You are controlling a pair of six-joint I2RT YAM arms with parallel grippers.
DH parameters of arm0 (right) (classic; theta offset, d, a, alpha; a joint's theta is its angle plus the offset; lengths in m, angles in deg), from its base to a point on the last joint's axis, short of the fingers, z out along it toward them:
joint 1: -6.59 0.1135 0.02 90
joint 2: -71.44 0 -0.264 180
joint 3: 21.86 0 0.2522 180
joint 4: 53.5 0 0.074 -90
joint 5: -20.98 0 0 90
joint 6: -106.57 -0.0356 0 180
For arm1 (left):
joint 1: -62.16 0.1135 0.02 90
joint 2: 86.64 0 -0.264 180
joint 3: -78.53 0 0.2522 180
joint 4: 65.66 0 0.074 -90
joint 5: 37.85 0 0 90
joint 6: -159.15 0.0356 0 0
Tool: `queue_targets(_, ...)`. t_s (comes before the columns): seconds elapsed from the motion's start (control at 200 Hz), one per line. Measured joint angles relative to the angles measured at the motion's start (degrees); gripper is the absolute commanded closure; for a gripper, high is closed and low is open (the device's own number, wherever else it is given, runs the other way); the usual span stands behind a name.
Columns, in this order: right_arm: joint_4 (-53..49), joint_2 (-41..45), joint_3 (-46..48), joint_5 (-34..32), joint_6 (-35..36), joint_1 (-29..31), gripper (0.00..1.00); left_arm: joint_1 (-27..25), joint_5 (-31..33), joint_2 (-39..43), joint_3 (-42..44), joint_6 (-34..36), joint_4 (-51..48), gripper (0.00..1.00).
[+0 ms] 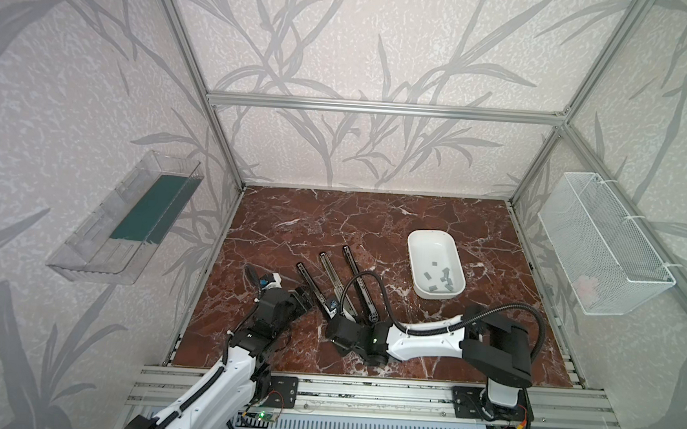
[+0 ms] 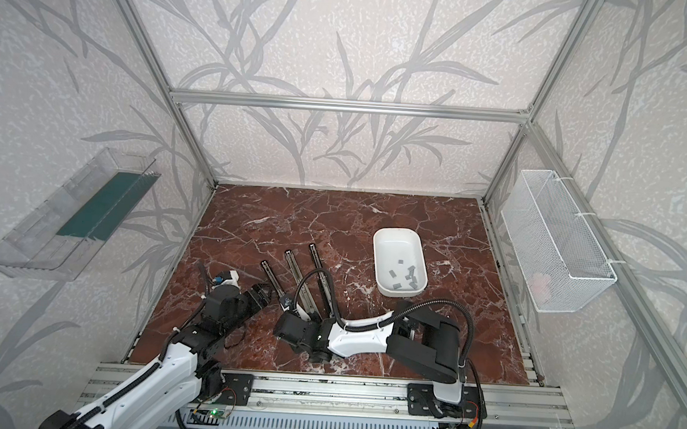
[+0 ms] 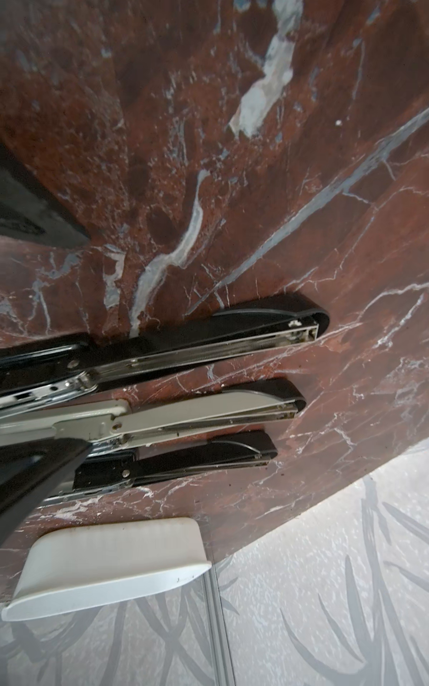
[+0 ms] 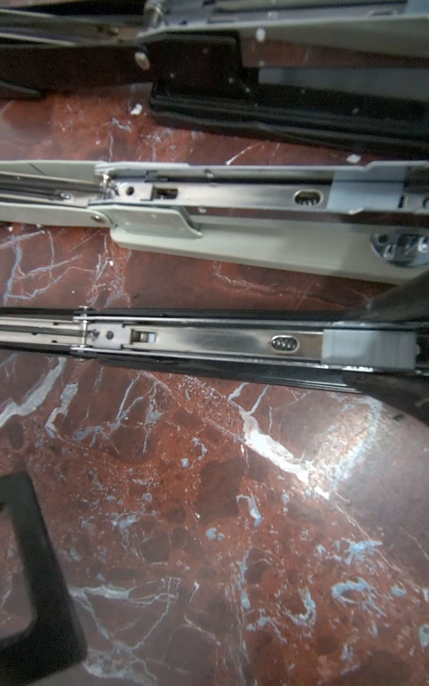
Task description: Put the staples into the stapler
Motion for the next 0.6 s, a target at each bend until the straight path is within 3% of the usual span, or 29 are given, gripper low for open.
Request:
queue_targets(0.28, 0.55, 0.0, 0.17, 0.09, 0.02, -0.07, 0.91, 4.44, -5.95, -15.72, -1.44, -1.55, 12.41, 0.25)
queue_targets(0.6, 2.69, 0.0, 1.09, 0.85, 0.02, -0.28, 0.95, 6.23, -9.31, -26.53, -3.98, -1.88, 22.32, 0.26)
